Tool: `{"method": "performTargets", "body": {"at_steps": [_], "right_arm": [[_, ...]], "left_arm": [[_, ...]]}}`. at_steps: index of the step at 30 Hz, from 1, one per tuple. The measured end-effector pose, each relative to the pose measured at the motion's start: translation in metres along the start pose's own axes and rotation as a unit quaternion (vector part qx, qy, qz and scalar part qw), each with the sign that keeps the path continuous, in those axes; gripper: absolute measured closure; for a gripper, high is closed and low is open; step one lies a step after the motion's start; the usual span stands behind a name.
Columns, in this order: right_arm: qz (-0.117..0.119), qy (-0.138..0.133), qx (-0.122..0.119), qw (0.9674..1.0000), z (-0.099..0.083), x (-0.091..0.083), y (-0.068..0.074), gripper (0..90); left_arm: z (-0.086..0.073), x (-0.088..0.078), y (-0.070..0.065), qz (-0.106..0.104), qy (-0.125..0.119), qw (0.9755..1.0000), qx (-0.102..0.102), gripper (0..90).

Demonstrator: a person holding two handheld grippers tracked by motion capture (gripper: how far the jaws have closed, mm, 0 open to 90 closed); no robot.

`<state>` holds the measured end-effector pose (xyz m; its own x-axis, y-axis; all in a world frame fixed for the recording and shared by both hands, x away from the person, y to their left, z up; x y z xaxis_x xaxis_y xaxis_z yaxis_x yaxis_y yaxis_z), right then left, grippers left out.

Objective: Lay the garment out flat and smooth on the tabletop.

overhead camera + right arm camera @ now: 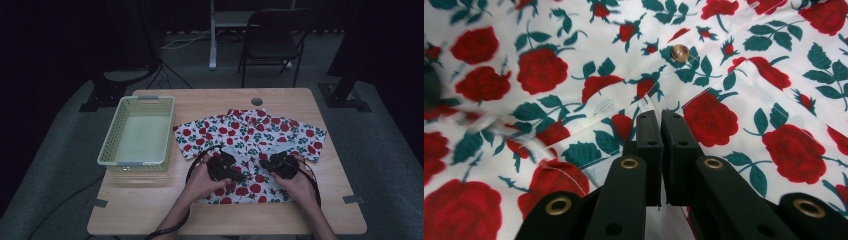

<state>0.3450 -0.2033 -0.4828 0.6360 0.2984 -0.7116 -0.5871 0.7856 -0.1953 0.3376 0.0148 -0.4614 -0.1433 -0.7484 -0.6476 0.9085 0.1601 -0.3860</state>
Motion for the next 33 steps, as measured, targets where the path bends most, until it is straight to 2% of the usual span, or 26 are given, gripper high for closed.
{"method": "performTargets", "body": {"at_steps": [3, 4, 5, 6, 7, 8, 9, 10, 12, 13, 14, 15, 16, 17, 18, 19, 20, 22, 24, 26, 28, 29, 30, 31, 32, 33], "right_arm": [[0.008, -0.007, 0.01, 0.9999, -0.001, -0.004, -0.003, 87.6], [0.009, -0.011, 0.01, 0.9999, -0.001, -0.005, -0.003, 87.5], [0.009, -0.013, 0.009, 0.9998, -0.001, -0.007, -0.003, 87.4], [0.009, -0.013, 0.009, 0.9998, -0.001, -0.007, -0.003, 87.4], [0.009, -0.015, 0.01, 0.9998, -0.001, -0.01, -0.003, 87.3], [0.009, -0.016, 0.007, 0.9998, -0.001, -0.012, -0.003, 87.1], [0.009, -0.017, 0.007, 0.9998, -0.001, -0.012, -0.003, 87.1], [0.009, -0.017, 0.006, 0.9998, -0.001, -0.013, -0.003, 87.0], [0.01, -0.016, 0.006, 0.9998, -0.002, -0.013, -0.002, 86.8], [0.012, -0.014, 0.004, 0.9998, -0.003, -0.013, -0.001, 86.8], [0.013, -0.012, 0.004, 0.9998, -0.003, -0.013, 0.0, 86.9], [0.013, -0.01, 0.003, 0.9999, -0.004, -0.012, 0.0, 87.1], [0.015, -0.008, 0.005, 0.9998, -0.005, -0.013, 0.001, 87.1], [0.016, -0.01, 0.004, 0.9998, -0.006, -0.013, 0.002, 87.0], [0.016, -0.01, 0.004, 0.9998, -0.007, -0.014, 0.002, 87.1], [0.018, -0.014, 0.006, 0.9997, -0.008, -0.016, 0.002, 88.4], [0.021, -0.016, 0.004, 0.9996, -0.009, -0.018, 0.003, 88.6], [0.029, -0.019, -0.003, 0.9994, -0.01, -0.024, 0.006, 89.1], [0.051, -0.026, -0.008, 0.9983, -0.01, -0.036, 0.01, 89.2], [0.088, -0.03, -0.03, 0.9952, -0.011, -0.051, 0.02, 89.3], [0.137, -0.044, -0.056, 0.988, -0.012, -0.067, 0.031, 89.4], [0.163, -0.05, -0.071, 0.9828, -0.013, -0.076, 0.037, 89.5], [0.163, -0.05, -0.071, 0.9828, -0.013, -0.076, 0.037, 89.5], [0.179, -0.053, -0.081, 0.9791, -0.014, -0.081, 0.04, 89.4], [0.221, -0.055, -0.101, 0.9684, -0.016, -0.091, 0.045, 87.2], [0.238, -0.061, -0.107, 0.9633, -0.017, -0.095, 0.046, 81.5]], "left_arm": [[0.002, -0.005, -0.007, -0.015, -0.012, 0.9998, -0.003, 89.9], [0.002, -0.006, -0.01, -0.02, -0.01, 0.9997, -0.003, 89.9], [0.002, -0.006, -0.016, -0.035, -0.005, 0.9994, 0.005, 89.9], [0.002, -0.006, -0.016, -0.035, -0.005, 0.9994, 0.005, 89.9], [0.002, -0.004, -0.027, -0.061, 0.006, 0.998, 0.018, 89.9], [0.003, -0.003, -0.033, -0.07, 0.016, 0.9971, 0.026, 89.9], [0.004, -0.001, -0.039, -0.083, 0.027, 0.9954, 0.039, 89.8], [0.005, 0.0, -0.045, -0.103, 0.038, 0.9927, 0.049, 89.7], [0.007, 0.005, -0.054, -0.144, 0.052, 0.9859, 0.069, 89.6], [0.008, 0.007, -0.056, -0.158, 0.057, 0.9828, 0.077, 88.8], [0.008, 0.008, -0.056, -0.165, 0.057, 0.9813, 0.081, 87.4], [0.009, 0.007, -0.054, -0.158, 0.051, 0.9826, 0.083, 83.9], [0.009, 0.004, -0.048, -0.142, 0.035, 0.9865, 0.074, 82.4], [0.009, 0.002, -0.043, -0.128, 0.024, 0.9892, 0.067, 81.2], [0.009, -0.002, -0.034, -0.087, 0.002, 0.9949, 0.051, 79.1], [0.009, -0.004, -0.028, -0.059, -0.006, 0.9975, 0.039, 76.6], [0.008, -0.006, -0.019, -0.031, -0.014, 0.9991, 0.024, 76.6], [0.005, -0.011, -0.005, 0.012, -0.028, 0.9995, 0.008, 74.7], [0.001, -0.016, 0.006, 0.029, -0.045, 0.9986, -0.009, 73.6], [-0.003, -0.02, 0.014, 0.044, -0.057, 0.9971, -0.022, 72.8], [-0.007, -0.025, 0.02, 0.06, -0.075, 0.9949, -0.031, 71.4], [-0.008, -0.027, 0.022, 0.063, -0.081, 0.9942, -0.034, 71.1], [-0.008, -0.027, 0.022, 0.063, -0.081, 0.9942, -0.034, 69.9], [-0.011, -0.031, 0.026, 0.075, -0.091, 0.9922, -0.041, 69.9], [-0.012, -0.033, 0.028, 0.079, -0.096, 0.9913, -0.043, 68.2], [-0.014, -0.035, 0.03, 0.084, -0.1, 0.9903, -0.048, 66.8]]}}
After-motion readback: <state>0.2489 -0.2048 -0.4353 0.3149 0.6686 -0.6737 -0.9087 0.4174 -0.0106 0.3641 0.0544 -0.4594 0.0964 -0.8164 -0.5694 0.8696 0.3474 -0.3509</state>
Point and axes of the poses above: each handheld gripper's, and its own axes: x roughly forward along the jaws, z roughly out of its top, y roughly to its left, the point moved 1 cm from there along x, roughly forward along the jaws, and after that the axes turned 12 degrees about -z, right-handed, at the moved point
